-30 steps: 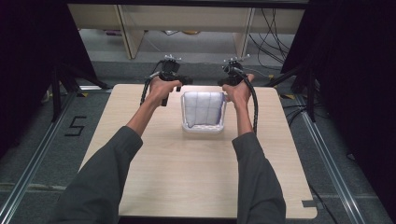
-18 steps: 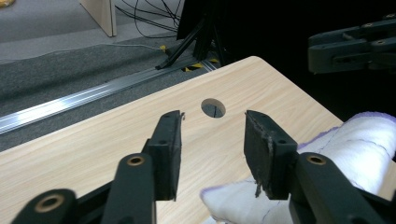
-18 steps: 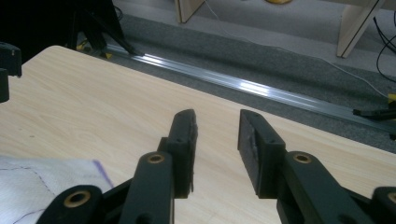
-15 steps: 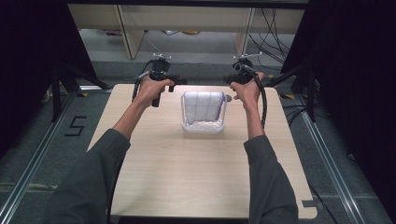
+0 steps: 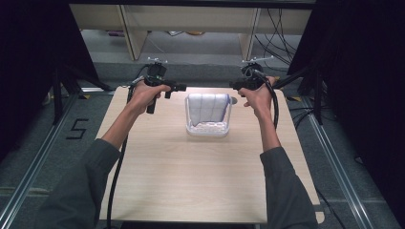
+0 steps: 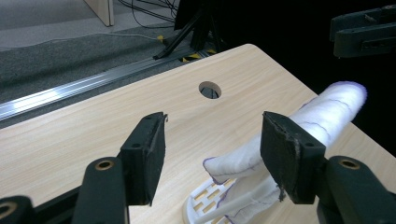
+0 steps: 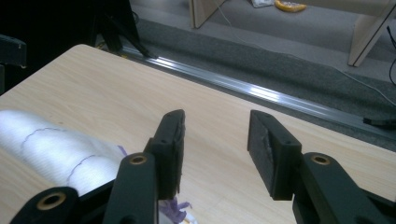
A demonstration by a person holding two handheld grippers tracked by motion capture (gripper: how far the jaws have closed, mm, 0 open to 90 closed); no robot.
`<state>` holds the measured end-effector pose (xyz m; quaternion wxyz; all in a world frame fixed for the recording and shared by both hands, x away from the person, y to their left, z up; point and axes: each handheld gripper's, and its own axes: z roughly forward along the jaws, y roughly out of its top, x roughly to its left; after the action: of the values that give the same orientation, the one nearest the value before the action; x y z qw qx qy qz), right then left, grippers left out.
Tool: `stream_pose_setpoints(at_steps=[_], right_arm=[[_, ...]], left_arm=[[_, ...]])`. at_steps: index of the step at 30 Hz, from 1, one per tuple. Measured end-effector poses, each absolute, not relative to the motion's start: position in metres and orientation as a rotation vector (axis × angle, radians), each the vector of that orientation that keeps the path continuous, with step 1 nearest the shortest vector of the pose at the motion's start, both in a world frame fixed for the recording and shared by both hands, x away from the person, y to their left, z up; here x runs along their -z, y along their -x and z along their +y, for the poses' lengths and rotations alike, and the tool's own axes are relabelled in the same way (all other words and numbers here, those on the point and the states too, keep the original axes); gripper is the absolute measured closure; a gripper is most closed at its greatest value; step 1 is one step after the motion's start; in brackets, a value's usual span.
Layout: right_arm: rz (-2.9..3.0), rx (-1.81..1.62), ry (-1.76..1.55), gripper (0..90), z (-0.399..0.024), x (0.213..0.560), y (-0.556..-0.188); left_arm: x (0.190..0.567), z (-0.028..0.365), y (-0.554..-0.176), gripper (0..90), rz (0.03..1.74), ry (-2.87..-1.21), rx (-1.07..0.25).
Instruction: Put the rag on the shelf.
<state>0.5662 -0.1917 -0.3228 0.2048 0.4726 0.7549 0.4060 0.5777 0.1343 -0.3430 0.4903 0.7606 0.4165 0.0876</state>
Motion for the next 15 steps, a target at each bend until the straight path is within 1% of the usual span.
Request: stream_pose_setpoints(at_steps=[6,9,15], right_arm=[[2.083,-1.172,-1.312,52.8,-0.196,0.321,-0.554],[2.083,-1.173,-1.305,48.8,-0.200,0.321,-0.549],[2.076,-1.197,-1.324,43.0,-0.206,0.324,-0.540]], left_arm=[[0.344,0.136,-0.563,36.7,0.991,-1.872,-0.202],[0.345,0.138,-0.556,36.3,0.973,-1.858,-0.182],[0.348,0.140,-0.543,35.2,0.949,-1.875,-0.193]])
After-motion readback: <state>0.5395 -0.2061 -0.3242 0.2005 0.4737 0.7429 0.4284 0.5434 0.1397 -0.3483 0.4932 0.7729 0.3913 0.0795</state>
